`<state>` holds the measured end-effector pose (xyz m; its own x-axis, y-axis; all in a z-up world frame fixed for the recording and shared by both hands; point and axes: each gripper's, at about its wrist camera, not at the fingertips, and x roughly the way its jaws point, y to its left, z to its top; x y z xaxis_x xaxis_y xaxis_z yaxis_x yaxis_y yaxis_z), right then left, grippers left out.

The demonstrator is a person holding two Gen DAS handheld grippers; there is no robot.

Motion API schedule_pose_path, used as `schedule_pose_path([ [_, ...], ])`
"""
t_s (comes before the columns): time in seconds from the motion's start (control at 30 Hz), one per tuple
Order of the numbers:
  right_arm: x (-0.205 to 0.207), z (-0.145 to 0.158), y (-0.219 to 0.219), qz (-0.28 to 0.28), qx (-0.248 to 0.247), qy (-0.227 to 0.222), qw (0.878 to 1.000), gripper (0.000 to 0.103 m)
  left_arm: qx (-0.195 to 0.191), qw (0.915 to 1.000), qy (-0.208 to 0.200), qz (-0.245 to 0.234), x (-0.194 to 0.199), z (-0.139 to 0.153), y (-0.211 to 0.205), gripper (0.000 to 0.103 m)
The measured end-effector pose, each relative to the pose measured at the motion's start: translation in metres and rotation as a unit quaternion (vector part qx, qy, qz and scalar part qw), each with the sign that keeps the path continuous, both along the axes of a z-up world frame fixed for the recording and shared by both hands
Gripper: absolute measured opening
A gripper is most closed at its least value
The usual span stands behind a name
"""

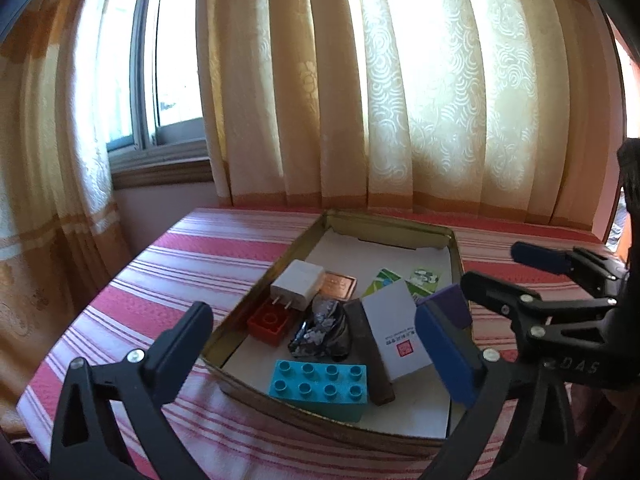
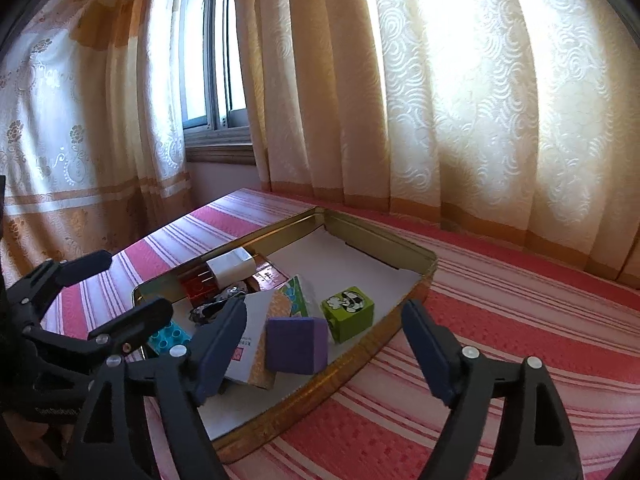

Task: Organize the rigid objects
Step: 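Withdraw both open grippers from the gold tray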

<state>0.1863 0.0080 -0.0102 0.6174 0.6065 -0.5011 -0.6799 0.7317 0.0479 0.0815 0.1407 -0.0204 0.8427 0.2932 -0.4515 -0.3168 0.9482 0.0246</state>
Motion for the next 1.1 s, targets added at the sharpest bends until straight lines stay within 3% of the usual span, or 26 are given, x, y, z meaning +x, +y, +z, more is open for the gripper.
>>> schedule_pose_path([
  [0.3,-0.014,0.016,-0.012,-0.005,0.011,-0.02,1.0,0.092,0.01,0.9996,-0.01,0.026,-0.017,0.012,-0.001,0.103],
  [0.73,-0.035,0.028,0.0,0.015,0.007,-0.045,0.999,0.092,-0.006,0.9992,-0.006,0.038,-0.023,0.007,0.013,0.103],
  [1.1,-0.036,0.026,-0.001,0.014,0.005,-0.043,0.999,0.092,0.02,0.9993,-0.009,0.032,-0.024,0.004,0.005,0.103],
])
